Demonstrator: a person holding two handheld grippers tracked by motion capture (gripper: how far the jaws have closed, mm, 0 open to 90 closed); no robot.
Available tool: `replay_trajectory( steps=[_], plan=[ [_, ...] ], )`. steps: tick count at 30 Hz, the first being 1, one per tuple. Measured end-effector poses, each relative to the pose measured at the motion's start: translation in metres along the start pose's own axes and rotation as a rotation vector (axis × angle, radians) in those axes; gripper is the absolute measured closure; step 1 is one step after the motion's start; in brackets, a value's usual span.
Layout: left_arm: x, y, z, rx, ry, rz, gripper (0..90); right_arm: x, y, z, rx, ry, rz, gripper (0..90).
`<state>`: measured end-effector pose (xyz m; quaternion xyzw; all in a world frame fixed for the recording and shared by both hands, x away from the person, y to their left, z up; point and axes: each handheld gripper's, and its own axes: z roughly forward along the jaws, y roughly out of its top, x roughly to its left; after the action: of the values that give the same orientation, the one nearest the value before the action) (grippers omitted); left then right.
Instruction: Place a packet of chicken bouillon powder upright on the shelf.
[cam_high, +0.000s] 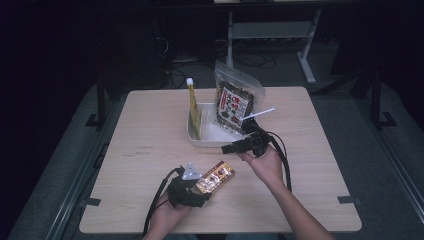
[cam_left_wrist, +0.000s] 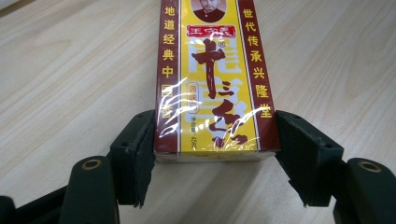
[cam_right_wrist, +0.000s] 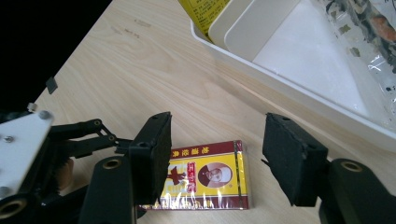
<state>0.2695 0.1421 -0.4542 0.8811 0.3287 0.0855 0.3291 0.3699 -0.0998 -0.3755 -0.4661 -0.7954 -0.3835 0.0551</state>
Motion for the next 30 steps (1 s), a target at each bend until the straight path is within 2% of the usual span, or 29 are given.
replay_trajectory(
  steps=[8, 16, 22, 30],
  plan=[
    [0.001, 0.001, -0.011, -0.041, 0.02, 0.004, 33.0, -0.002, 0.002, 0.005, 0.036, 0.032, 0.012, 38.1],
    [0.002, 0.003, -0.028, -0.111, 0.05, -0.002, 33.1, -0.006, 0.004, 0.012, 0.08, 0.079, 0.031, 35.0],
    [0.004, 0.006, -0.042, -0.162, 0.068, -0.003, 33.1, -0.003, 0.01, 0.018, 0.103, 0.09, 0.023, 34.3],
    [0.003, 0.007, -0.056, -0.223, 0.086, -0.002, 33.2, -0.005, 0.017, 0.03, 0.127, 0.152, 0.069, 33.4]
  ],
)
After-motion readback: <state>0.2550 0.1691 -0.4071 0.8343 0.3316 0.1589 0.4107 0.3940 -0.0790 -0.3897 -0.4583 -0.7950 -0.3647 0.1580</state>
